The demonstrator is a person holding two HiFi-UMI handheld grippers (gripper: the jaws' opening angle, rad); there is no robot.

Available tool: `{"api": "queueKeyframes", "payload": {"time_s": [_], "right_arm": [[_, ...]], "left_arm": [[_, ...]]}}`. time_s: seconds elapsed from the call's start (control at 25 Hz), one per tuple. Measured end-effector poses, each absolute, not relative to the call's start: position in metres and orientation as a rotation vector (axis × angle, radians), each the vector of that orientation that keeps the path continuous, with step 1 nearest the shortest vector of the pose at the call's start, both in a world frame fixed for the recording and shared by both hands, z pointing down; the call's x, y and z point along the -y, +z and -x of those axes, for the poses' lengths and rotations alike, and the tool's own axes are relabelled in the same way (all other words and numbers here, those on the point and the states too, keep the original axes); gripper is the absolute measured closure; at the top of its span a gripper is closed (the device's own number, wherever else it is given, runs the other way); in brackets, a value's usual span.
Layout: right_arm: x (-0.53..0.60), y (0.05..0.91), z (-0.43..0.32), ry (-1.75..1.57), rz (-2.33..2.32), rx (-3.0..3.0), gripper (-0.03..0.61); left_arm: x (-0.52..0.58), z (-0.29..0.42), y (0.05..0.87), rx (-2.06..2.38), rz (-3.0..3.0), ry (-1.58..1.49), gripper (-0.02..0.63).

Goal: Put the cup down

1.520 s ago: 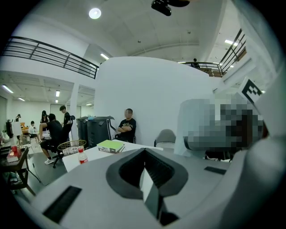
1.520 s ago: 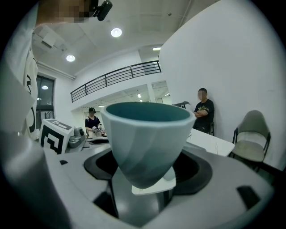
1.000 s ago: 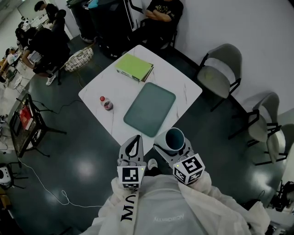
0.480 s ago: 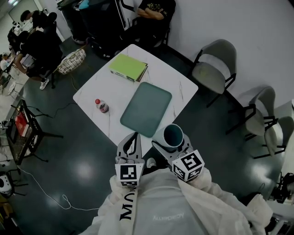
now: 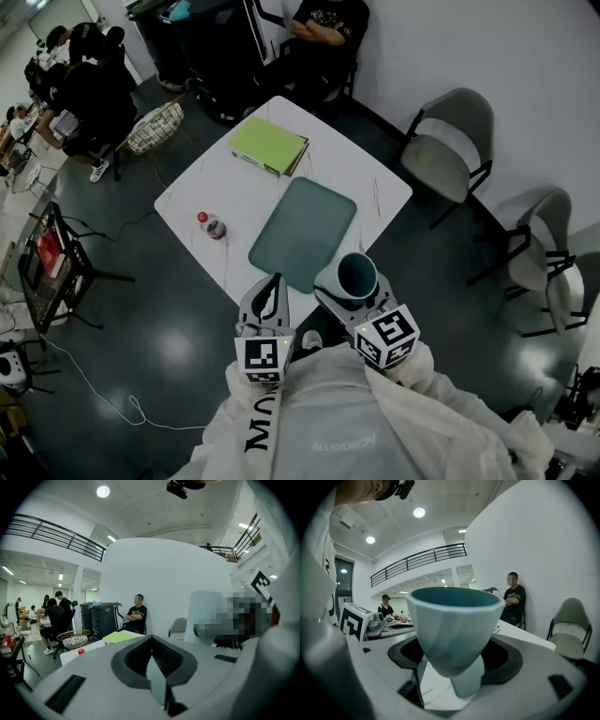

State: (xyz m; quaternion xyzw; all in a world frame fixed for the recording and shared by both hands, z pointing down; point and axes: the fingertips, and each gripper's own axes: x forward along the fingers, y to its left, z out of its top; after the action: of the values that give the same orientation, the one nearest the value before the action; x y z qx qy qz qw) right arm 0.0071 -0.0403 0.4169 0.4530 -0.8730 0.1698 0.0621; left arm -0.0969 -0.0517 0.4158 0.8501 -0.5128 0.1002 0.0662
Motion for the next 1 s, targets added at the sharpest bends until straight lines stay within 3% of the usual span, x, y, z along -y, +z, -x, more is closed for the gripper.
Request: {"api": "queueKeyframes", "payload": {"time_s": [1.0], "right_arm": [[0.147,0.461,-0.008,0.388,-1.291,2.613,0.216]], "left_arm": [[0.132,0.1,0.455,1.588,-2.499,0.406,0.603]]}}
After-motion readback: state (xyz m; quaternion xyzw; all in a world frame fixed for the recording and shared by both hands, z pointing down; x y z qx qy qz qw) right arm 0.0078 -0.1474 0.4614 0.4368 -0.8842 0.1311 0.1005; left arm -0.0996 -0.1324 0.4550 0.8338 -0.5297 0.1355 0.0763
